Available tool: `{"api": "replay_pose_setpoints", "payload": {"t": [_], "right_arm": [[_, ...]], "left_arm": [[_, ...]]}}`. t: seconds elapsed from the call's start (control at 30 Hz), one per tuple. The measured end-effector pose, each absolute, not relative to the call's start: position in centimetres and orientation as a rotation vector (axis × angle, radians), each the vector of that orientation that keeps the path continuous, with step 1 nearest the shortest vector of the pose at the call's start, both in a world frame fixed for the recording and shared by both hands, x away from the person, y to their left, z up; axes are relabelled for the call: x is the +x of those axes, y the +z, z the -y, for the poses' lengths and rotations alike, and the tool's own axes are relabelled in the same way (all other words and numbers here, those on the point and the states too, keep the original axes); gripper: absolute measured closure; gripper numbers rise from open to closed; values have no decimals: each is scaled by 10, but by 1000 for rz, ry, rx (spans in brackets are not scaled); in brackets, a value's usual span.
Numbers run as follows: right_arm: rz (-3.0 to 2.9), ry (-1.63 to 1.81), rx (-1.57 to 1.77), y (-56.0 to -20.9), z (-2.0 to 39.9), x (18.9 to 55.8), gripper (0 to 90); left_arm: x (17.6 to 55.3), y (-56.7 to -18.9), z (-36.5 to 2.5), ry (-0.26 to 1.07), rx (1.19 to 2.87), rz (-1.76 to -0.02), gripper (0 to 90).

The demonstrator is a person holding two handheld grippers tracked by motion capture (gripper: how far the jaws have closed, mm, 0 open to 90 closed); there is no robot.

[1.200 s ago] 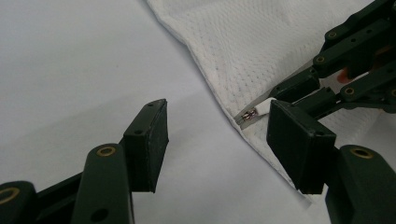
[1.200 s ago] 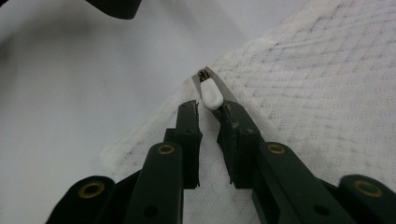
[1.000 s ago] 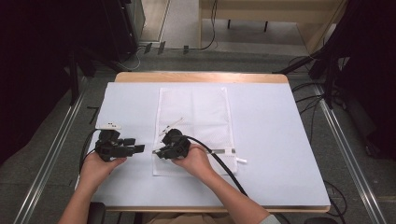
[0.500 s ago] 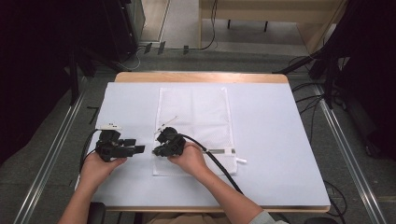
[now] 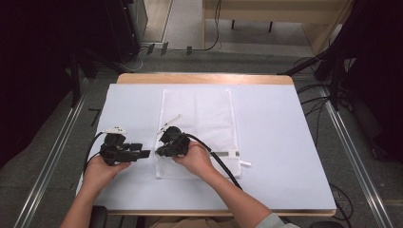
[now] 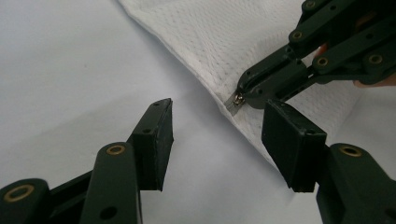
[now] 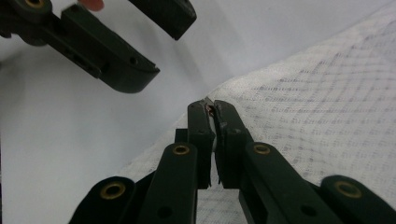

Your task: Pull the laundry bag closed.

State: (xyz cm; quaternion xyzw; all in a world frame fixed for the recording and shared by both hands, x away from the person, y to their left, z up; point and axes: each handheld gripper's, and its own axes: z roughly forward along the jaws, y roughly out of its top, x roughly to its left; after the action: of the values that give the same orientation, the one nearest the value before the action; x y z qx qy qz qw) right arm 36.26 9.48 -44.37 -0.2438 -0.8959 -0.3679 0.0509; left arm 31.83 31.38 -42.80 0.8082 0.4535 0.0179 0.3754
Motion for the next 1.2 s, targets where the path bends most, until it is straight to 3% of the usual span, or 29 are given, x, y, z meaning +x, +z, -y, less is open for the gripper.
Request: {"api": "replay_pose_setpoints", "payload": {"t": [0.47,0.67,0.97,1.2], "right_arm": [[2719,-1192,-725,-423,-90,365,879],[2696,-1214,-700,-417,-86,365,879],[2683,-1197,-626,-418,-84,362,879],[2691,-1186,-595,-419,-86,360,879]], "left_arm": [[324,-435,-291,-46,2121,-1106,455],[328,-440,-283,-74,2151,-1094,510],[329,-441,-283,-69,2179,-1048,704],[328,-443,-282,-74,2196,-1023,765]]}}
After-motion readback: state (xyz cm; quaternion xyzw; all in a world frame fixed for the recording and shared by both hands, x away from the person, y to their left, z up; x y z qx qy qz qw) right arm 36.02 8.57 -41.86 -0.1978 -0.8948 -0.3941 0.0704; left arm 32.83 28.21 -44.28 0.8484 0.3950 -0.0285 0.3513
